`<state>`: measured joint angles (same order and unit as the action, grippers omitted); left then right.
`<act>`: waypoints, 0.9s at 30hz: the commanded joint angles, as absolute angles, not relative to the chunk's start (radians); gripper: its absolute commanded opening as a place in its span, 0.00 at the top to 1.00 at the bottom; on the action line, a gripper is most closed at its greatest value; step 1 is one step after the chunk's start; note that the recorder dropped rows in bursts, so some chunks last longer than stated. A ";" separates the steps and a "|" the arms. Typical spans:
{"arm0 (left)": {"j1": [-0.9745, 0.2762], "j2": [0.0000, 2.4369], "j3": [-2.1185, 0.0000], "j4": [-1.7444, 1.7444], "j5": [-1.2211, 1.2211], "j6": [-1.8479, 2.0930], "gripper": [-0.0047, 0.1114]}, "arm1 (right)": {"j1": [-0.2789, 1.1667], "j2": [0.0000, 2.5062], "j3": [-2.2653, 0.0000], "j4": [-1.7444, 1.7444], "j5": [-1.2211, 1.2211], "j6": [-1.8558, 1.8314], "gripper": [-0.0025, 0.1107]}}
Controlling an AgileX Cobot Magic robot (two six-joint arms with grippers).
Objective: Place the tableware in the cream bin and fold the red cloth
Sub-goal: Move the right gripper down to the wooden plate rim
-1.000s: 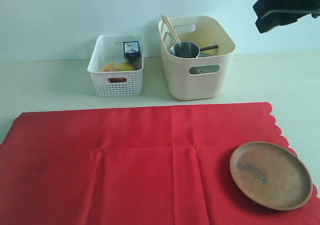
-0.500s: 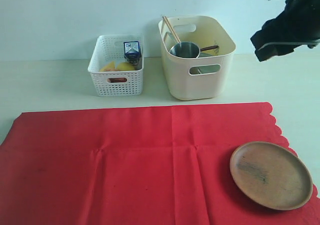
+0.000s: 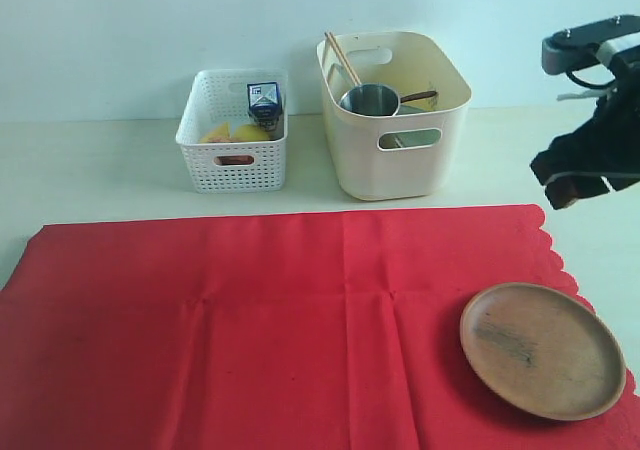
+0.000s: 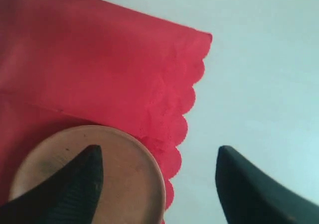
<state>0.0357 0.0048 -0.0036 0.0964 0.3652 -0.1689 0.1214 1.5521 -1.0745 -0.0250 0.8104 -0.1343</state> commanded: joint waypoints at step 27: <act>0.034 0.000 0.000 0.095 0.355 -0.169 0.95 | -0.076 2.007 -1.171 0.328 1.132 -0.551 0.56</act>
